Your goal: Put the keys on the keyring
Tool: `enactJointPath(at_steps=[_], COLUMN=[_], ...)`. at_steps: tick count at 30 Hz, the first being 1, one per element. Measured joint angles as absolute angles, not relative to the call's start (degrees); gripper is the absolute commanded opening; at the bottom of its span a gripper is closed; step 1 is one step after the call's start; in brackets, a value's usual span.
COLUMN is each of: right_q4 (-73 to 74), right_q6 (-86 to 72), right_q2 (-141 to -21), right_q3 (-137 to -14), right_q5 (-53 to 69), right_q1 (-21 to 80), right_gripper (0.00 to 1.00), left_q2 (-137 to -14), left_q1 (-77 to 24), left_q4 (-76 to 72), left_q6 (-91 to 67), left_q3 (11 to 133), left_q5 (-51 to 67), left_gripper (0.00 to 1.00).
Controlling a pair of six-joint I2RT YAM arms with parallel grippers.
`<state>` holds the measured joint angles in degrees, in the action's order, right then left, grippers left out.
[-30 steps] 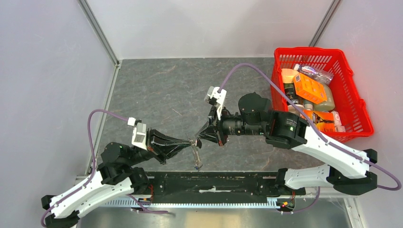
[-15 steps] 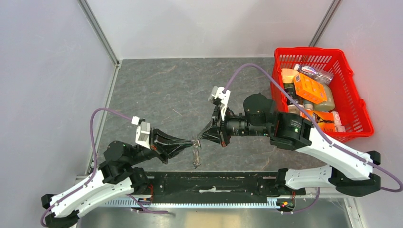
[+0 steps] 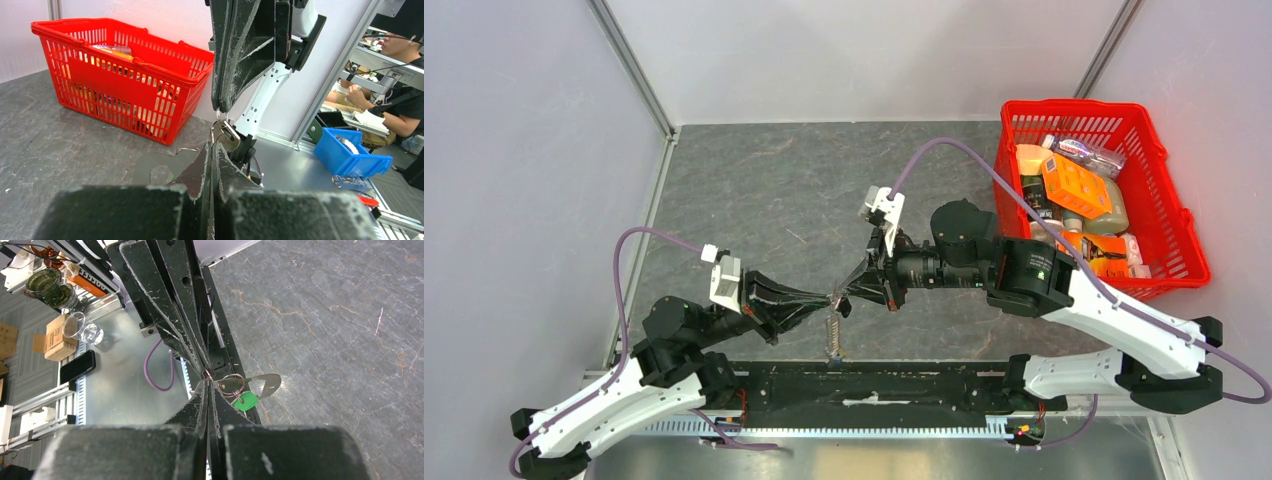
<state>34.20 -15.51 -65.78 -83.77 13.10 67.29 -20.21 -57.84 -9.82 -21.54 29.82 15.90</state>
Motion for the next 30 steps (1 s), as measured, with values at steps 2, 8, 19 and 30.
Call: enactJointPath(at_steps=[2, 8, 19, 30], right_q4=[34.1, 33.7, 33.4, 33.3], right_q6=[-15.5, -15.5, -15.5, -15.5], right_q2=[-66.1, -66.5, -66.5, -66.5], right_q3=[-83.8, -83.6, -83.2, -82.9], right_q5=[13.2, 13.2, 13.0, 11.9], right_q1=[67.3, 67.3, 67.3, 67.3], right_gripper=[0.0, 0.0, 0.0, 0.0], left_q2=[-20.2, -20.2, -19.6, -19.4], left_q1=[-57.8, -57.8, -57.8, -57.8], left_q4=[-9.8, -9.8, -9.5, -9.5], left_q6=[-21.5, -21.5, -21.5, -21.5], left_q3=[29.8, 29.8, 29.8, 29.8], left_q5=[15.9, 15.9, 15.5, 15.5], left_gripper=[0.02, 0.02, 0.02, 0.02])
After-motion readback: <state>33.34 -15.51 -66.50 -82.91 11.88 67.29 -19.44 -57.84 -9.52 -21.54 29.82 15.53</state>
